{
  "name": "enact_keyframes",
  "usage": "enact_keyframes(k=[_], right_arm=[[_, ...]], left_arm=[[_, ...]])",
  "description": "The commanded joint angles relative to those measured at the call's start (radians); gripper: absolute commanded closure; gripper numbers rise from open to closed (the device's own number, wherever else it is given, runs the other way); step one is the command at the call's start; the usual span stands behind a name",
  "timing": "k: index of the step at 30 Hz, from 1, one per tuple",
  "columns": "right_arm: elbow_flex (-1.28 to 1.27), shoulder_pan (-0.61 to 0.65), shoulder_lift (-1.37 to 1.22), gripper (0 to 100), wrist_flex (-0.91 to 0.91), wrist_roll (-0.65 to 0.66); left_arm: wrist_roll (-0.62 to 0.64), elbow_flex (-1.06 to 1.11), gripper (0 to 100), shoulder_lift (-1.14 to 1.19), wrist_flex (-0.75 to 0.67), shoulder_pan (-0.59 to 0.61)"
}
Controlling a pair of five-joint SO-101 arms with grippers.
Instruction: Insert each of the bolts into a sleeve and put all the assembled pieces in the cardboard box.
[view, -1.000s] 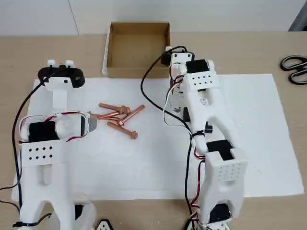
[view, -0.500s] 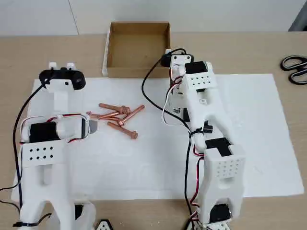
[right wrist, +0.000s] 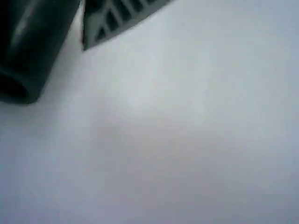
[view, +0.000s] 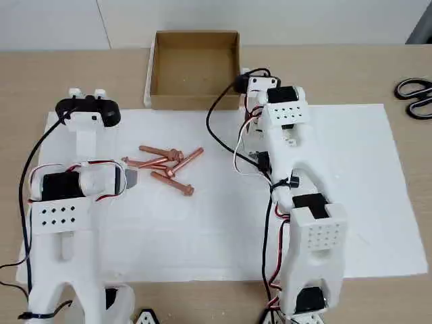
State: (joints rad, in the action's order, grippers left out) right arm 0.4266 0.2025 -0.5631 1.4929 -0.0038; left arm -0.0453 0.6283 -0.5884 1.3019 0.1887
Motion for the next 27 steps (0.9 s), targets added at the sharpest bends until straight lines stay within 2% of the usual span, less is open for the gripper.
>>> enact_keyframes(k=[1,14,19,21,27], right_arm=[[0.035,-0.004,-0.012,85.9,-0.004,-0.012],[0.040,0.045,-0.124,86.8,-0.027,-0.035],[0.041,0.041,-0.114,99.8,-0.025,-0.031],[0.058,0.039,-0.110,98.7,-0.016,0.003],[0.370,0.038,0.027,99.5,0.208,0.075]], left_arm=[[0.008,-0.004,76,0.002,-0.020,-0.005],[0.008,-0.004,76,0.002,-0.020,-0.005],[0.008,-0.004,76,0.002,-0.020,-0.005],[0.008,-0.004,76,0.002,-0.020,-0.005],[0.006,-0.010,76,0.003,-0.020,-0.006]])
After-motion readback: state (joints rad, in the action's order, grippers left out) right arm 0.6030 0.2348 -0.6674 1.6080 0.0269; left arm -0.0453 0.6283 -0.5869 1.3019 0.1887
